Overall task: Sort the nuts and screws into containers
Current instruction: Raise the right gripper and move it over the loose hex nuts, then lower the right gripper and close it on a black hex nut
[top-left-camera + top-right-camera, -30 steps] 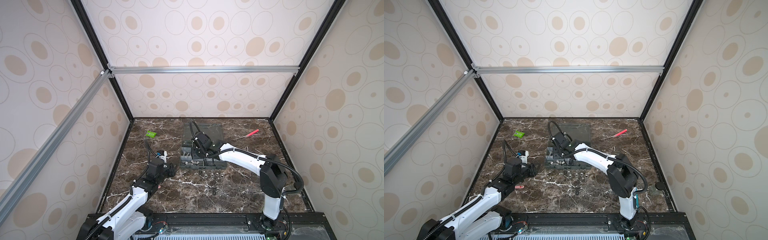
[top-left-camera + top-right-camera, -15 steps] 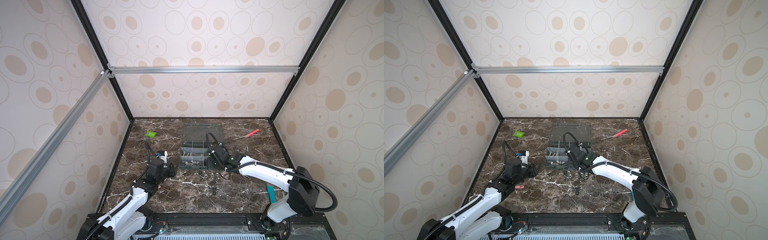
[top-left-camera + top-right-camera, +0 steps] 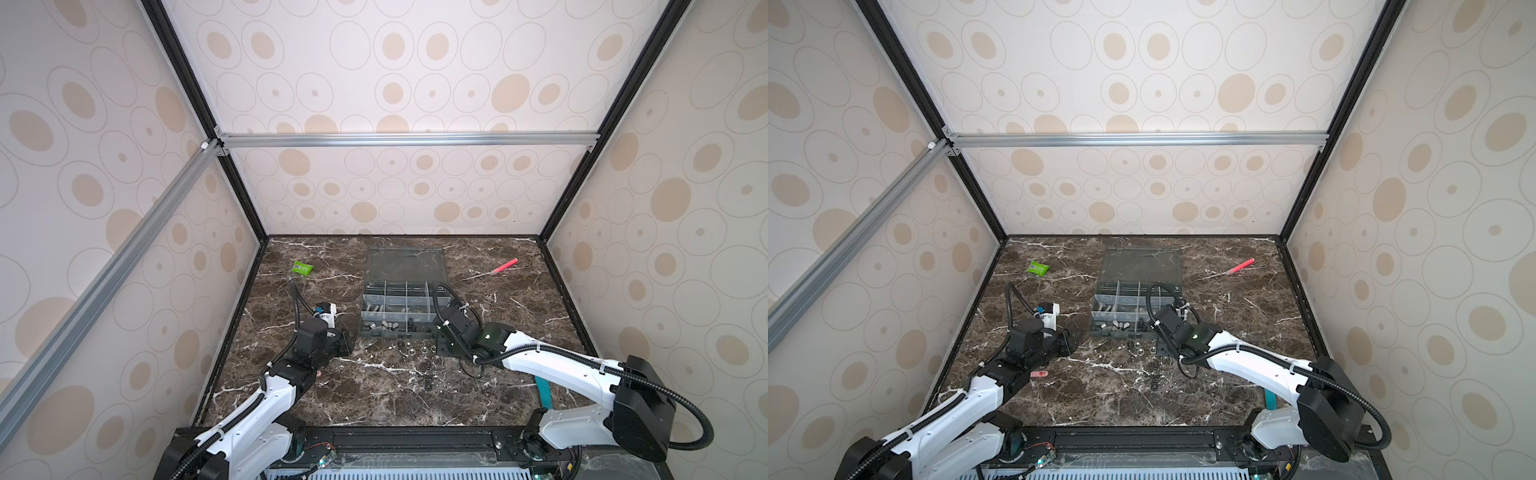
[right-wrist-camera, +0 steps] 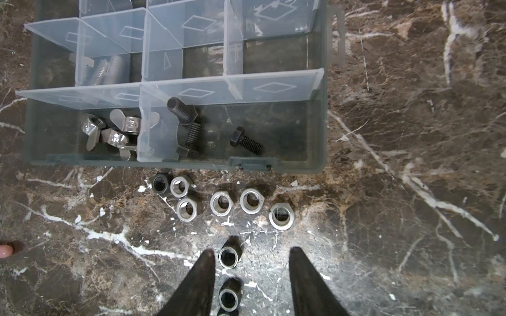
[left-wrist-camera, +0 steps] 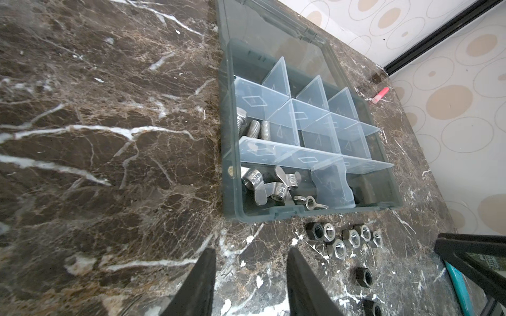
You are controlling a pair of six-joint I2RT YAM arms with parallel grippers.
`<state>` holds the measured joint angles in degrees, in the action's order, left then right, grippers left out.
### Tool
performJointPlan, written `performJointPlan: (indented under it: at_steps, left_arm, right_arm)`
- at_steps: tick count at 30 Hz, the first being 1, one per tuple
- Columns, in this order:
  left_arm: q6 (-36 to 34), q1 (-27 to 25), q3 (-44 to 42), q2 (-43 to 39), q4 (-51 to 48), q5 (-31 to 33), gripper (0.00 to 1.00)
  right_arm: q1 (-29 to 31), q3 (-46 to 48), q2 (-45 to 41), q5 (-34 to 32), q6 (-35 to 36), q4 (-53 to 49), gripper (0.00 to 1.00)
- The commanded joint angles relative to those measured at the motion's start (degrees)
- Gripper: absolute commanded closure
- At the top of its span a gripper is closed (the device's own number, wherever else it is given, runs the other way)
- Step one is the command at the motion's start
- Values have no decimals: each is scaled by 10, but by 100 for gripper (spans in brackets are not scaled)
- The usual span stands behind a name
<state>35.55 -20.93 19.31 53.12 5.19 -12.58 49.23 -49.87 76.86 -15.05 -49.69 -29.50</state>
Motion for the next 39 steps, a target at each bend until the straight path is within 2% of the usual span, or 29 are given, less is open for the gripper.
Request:
performJointPlan:
  at_steps: [1,8,22,39]
  left_arm:
    - [12,1,-2,-1,10,-2,57]
    - [17,2,-6,0,15,-1,57]
    - [18,0,-6,4,19,-3,57]
    - [19,0,-7,3,21,-4,57]
  right_arm:
    - [9,-10,14,-5,-10,-29,52]
    - [35,-7,41,3,-16,-44,52]
    - [71,-80,167,39,16,-64,53]
    - [71,-88,200,50,23,-62,57]
